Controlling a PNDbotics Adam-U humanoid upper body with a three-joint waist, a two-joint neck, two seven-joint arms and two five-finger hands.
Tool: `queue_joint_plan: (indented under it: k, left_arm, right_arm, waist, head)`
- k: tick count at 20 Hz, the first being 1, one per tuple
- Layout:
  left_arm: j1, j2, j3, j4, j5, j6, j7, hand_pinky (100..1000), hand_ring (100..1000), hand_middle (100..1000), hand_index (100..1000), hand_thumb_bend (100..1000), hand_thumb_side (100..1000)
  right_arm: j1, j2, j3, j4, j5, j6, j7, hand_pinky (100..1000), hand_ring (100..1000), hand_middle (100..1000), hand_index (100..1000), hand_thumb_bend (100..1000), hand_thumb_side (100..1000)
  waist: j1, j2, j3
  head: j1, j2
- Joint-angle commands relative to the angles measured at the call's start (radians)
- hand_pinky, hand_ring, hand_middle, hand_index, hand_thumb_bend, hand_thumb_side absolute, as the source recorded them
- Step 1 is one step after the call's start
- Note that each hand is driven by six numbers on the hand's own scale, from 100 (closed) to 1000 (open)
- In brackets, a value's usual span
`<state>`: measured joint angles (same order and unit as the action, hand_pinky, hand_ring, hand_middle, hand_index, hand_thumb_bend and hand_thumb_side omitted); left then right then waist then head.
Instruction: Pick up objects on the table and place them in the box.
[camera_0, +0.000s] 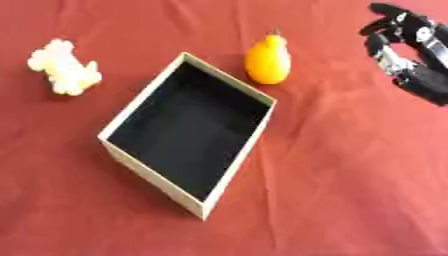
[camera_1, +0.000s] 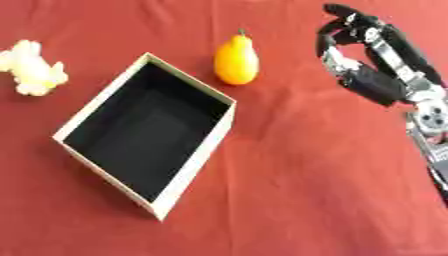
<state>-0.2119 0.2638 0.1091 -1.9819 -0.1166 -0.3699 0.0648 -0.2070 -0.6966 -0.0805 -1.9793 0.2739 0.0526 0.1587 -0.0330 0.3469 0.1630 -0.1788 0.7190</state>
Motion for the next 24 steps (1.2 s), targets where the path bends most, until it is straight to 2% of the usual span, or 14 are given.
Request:
queue_joint_plan:
  k: [1,10,19,22,24]
  left_arm:
    - [-0.009,0.024,0.009,-0.018,0.004,0.003,0.001,689,809,799,774,100,742]
    - [0.003,0.022,0.004,-0.018,0.011,0.008,-0.009,689,809,799,774,100,743]
    - [0.006,0.022,0.000,-0.018,0.014,0.008,-0.013,689,809,799,773,100,741]
    - [0.004,0.023,-0.002,-0.018,0.017,0.007,-0.015,689,809,799,773,100,740]
    - [0.004,0.022,-0.003,-0.018,0.018,0.006,-0.017,689,809,799,773,100,742]
  right_arm:
    - [-0.005,-0.019,-0.012,-0.021,0.002,-0.003,0.015,823,753,762,992,100,894]
    - [-0.052,-0.098,0.033,-0.002,0.097,0.022,0.047,838,803,800,983,100,921]
    - [-0.175,-0.187,0.114,0.116,0.188,0.001,0.146,863,849,841,990,100,925]
    - [-0.217,-0.194,0.135,0.156,0.195,-0.009,0.173,864,851,843,991,100,927]
    - [-0.238,-0.194,0.143,0.177,0.202,-0.012,0.183,865,854,845,992,100,919]
  waist:
    - [-0.001,-0.028,0.003]
    - [-0.001,-0.048,0.014]
    - [0.003,-0.058,0.021]
    - [0.005,-0.059,0.022]
    - [0.007,-0.056,0.025]
  head:
    - [0.000,0.014]
    - [-0.017,0.017]
    - [-0.039,0.033]
    - [-0.046,0.026]
    - [-0.049,0.008]
